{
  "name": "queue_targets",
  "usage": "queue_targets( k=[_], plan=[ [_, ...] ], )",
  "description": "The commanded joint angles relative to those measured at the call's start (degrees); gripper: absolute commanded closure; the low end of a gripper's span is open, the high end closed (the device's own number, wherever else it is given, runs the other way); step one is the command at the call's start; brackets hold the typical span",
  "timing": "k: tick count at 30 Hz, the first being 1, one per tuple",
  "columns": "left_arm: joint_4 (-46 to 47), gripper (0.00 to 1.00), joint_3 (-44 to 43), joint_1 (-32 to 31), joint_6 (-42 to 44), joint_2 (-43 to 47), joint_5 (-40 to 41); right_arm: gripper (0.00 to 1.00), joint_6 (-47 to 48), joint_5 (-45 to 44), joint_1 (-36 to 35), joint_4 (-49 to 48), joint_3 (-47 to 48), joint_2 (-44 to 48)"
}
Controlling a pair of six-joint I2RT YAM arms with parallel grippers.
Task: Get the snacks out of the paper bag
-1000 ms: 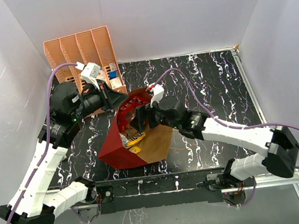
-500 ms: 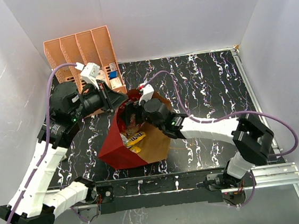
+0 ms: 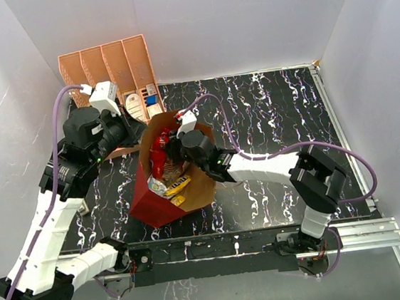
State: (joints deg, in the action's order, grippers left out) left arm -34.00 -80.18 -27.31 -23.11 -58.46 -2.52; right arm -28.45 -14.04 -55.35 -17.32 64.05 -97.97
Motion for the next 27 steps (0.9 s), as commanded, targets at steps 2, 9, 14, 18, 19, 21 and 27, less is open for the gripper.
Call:
queue_targets(
  k=[2,9,14,18,19,21,27],
  plan=[
    [-0.8,1.00,-8.3,0.0,8.0,0.2,11.2,0.93,-0.7,1.9,-0.3,-6.2,6.5,-0.4],
    [-5.1,1.00,-19.7,0.0,16.9,-4.5,16.3,0.93,-3.1,5.3,-0.6,-6.1,12.5,-4.1],
    [-3.2,1.00,-15.6,0.0,18.4,-3.0,6.6,0.93,-3.8,5.4,-0.9,-6.3,12.8,-4.4],
    [1.4,1.00,-5.0,0.0,16.5,1.5,-8.5,0.93,-4.1,4.4,-0.9,-7.6,8.4,-2.5],
    [2.9,1.00,-1.9,0.0,15.3,2.9,-10.7,0.93,-4.3,4.0,-0.9,-7.8,7.1,-2.4],
    [6.0,1.00,4.3,0.0,11.6,5.7,-13.8,0.93,-4.2,4.3,-0.9,-8.2,4.7,-0.3],
    [13.3,1.00,16.3,0.0,1.9,12.5,-16.0,0.93,-1.6,6.0,-0.9,-6.8,0.1,3.0]
  ],
)
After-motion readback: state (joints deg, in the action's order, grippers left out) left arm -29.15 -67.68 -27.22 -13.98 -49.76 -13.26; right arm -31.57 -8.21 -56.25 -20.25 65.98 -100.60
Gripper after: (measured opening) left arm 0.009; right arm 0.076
